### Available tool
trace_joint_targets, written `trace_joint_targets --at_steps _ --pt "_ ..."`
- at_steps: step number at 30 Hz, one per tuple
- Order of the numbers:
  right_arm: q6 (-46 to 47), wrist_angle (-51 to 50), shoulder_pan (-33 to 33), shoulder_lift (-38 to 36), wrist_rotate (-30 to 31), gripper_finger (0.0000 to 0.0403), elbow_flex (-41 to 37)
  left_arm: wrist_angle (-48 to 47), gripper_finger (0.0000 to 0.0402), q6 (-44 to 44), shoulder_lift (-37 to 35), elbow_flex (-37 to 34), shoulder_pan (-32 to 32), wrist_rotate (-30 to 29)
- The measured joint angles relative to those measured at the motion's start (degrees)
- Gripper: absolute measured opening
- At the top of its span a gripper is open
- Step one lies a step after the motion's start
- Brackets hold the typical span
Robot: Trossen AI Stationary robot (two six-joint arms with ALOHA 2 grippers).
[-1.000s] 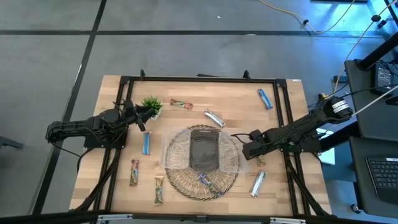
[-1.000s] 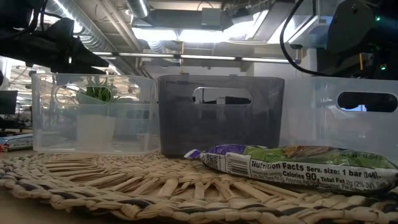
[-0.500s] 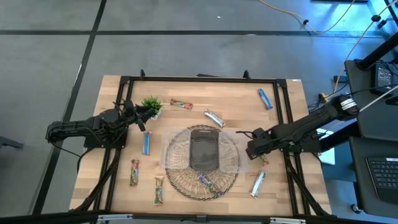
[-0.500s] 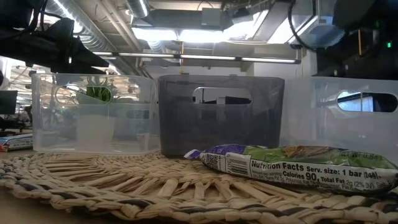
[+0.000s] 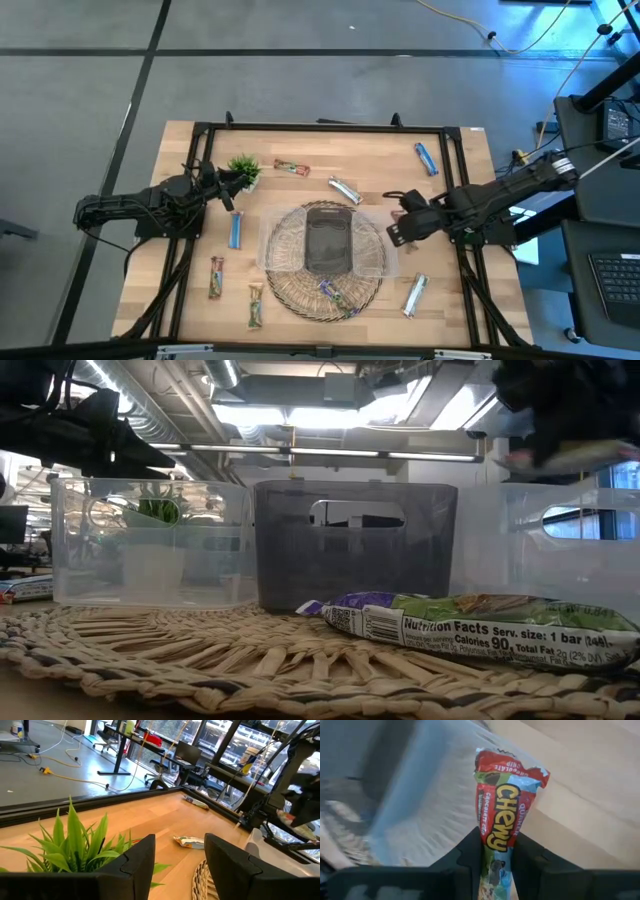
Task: Pick and place Granola Bars by type
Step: Put the red granola bar into the right transparent bin
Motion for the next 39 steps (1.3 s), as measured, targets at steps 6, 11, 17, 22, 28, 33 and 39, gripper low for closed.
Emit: trace_joint_targets --at_steps 6,11,17,22,28,33,39 --pt "-5.2 10.0 -0.7 5.2 1.1 0.0089 -0.1 0.0 0.0162 0.0 0.0 0.0 0.0 0.1" --pt "-5.7 13.8 -0.7 11.4 1.0 0.0089 -0.1 0.0 0.0163 0.0 0.0 0.0 0.0 0.1" --pt "-5.7 16.8 -0.8 17.1 0.2 0.009 -0.1 0.0 0.0163 0.0 0.0 0.0 0.0 0.1" --pt "-5.6 17.5 -0.9 20.0 -1.2 0.009 -0.2 0.0 0.0162 0.0 0.0 0.0 0.0 0.1" --pt "-5.6 17.6 -0.9 21.3 -3.6 0.009 -0.2 0.0 0.0164 0.0 0.0 0.0 0.0 0.1" --pt "-5.8 17.6 -0.9 21.3 -3.6 0.009 -0.2 0.0 0.0161 0.0 0.0 0.0 0.0 0.1" --pt "-5.9 17.5 -0.9 21.3 -3.5 0.0114 -0.2 0.0 0.0164 0.0 0.0 0.0 0.0 0.1"
